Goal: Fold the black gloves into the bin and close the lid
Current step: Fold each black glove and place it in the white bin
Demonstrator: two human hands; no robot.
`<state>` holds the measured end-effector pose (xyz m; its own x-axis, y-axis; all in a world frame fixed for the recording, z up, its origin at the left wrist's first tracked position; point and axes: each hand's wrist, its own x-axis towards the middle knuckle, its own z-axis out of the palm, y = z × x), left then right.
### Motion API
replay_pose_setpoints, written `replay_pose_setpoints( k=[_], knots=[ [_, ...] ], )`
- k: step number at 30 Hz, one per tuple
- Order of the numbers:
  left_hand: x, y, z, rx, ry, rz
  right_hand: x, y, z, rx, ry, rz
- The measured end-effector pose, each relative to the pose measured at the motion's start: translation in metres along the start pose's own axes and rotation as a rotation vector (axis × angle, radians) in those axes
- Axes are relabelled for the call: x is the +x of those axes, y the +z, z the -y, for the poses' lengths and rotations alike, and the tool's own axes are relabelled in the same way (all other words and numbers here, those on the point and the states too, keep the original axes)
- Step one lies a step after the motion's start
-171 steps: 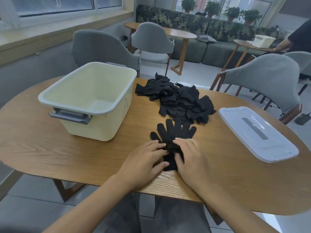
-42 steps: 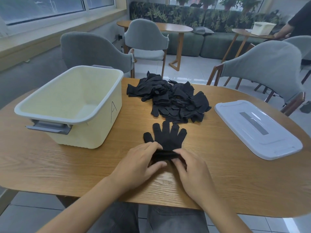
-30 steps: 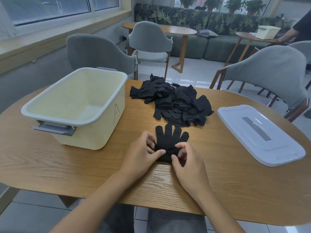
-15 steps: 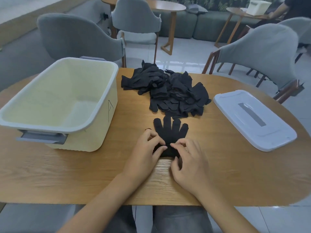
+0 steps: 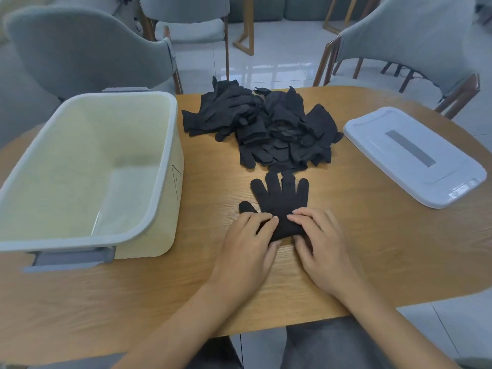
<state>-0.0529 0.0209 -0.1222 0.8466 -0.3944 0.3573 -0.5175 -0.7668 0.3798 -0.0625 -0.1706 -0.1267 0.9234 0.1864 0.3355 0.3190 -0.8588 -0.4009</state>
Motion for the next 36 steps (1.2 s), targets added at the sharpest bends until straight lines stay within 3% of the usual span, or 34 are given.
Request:
replay_pose_setpoints(
  k=[10,17,23,33,36],
  knots=[
    [0.009,0.0,-0.01,-0.11,-0.181,0.015,-0.003,-0.001,0.002,0.007,0.011,-0.063],
    [0.017,-0.004,-0.02,-0.207,-0.408,-0.079,0.006,-0.014,0.003,0.227,0.179,-0.025],
    [0.02,0.002,-0.03,-0.098,-0.556,-0.193,0.03,-0.022,-0.01,0.329,0.241,0.147],
    [0.03,0.003,-0.025,-0.128,-0.581,-0.211,0.06,-0.028,-0.009,0.311,0.358,0.316],
    [0.032,0.003,-0.025,-0.137,-0.517,-0.227,0.07,-0.029,-0.009,0.275,0.375,0.367]
  ],
)
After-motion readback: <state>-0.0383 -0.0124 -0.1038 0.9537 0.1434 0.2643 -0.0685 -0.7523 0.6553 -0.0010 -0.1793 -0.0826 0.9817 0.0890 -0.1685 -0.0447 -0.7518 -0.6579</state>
